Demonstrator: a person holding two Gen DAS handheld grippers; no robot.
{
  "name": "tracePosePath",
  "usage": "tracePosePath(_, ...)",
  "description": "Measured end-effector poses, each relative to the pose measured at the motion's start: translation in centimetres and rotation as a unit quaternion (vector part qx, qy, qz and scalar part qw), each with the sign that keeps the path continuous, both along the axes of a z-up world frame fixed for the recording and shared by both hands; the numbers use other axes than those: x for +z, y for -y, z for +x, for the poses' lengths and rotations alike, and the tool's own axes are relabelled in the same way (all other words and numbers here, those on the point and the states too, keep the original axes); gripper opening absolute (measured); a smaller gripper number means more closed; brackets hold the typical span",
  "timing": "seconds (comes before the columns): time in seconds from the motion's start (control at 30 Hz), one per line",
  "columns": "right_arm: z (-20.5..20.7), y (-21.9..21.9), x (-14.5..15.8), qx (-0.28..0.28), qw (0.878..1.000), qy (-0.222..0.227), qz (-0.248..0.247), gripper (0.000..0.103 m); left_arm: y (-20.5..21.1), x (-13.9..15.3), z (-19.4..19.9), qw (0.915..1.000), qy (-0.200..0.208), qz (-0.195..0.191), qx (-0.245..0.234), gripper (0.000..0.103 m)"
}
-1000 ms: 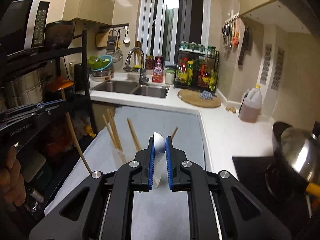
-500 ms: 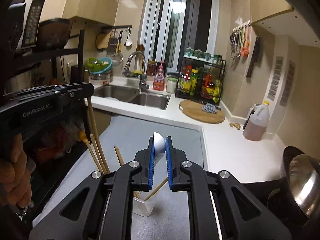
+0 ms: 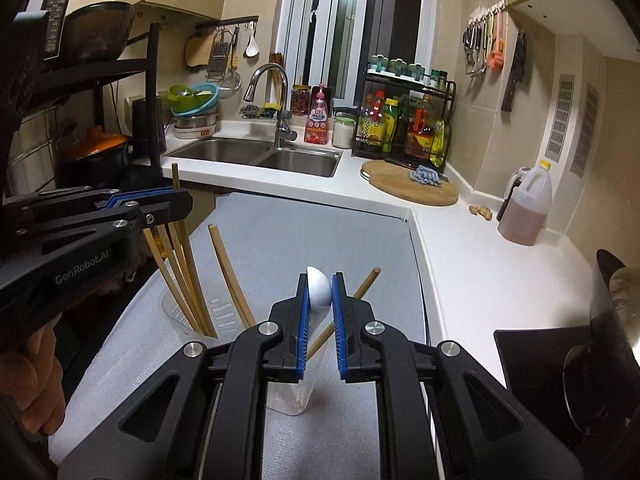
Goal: Organize utensils
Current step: 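Open both tools to drop the chopstick and spoon into the cup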
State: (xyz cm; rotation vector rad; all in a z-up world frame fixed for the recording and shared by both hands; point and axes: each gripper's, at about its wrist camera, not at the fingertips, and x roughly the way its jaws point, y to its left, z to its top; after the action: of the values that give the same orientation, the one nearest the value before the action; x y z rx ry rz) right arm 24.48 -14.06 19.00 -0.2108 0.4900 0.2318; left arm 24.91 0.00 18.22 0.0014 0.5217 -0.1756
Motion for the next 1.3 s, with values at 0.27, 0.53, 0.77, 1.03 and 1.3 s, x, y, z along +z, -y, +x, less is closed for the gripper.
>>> tracePosePath(0.27,-2.1,1.0,1.0,-0.009,1.000,0.018,0.011,0.034,0.2,0.6,-3.0,0.9998,0.017,0.006,0.000,0.009)
tracePosePath(0.53,-8.2,2.2,1.7,-0.005,0.997,0.063,0.038,0.034,-0.6,0.9,-9.1,0.9987,0.046,-0.019,0.005,0.009)
tracePosePath(0.77,-14.1,3.4,-2.0,-0.013,0.994,0.094,0.063,0.035,-1.9,-2.6,-15.2,0.9983,0.045,-0.029,0.024,0.009)
tracePosePath(1.03,-17.6,4.3,-8.2,-0.032,0.994,0.059,0.085,0.032,-3.9,-10.1,-19.1,0.9981,0.007,-0.017,0.058,0.009)
tracePosePath(1.3,-19.0,3.7,-14.2,-0.030,0.996,0.014,0.083,0.013,-5.1,-15.3,-20.2,0.9953,-0.032,-0.022,0.089,0.009)
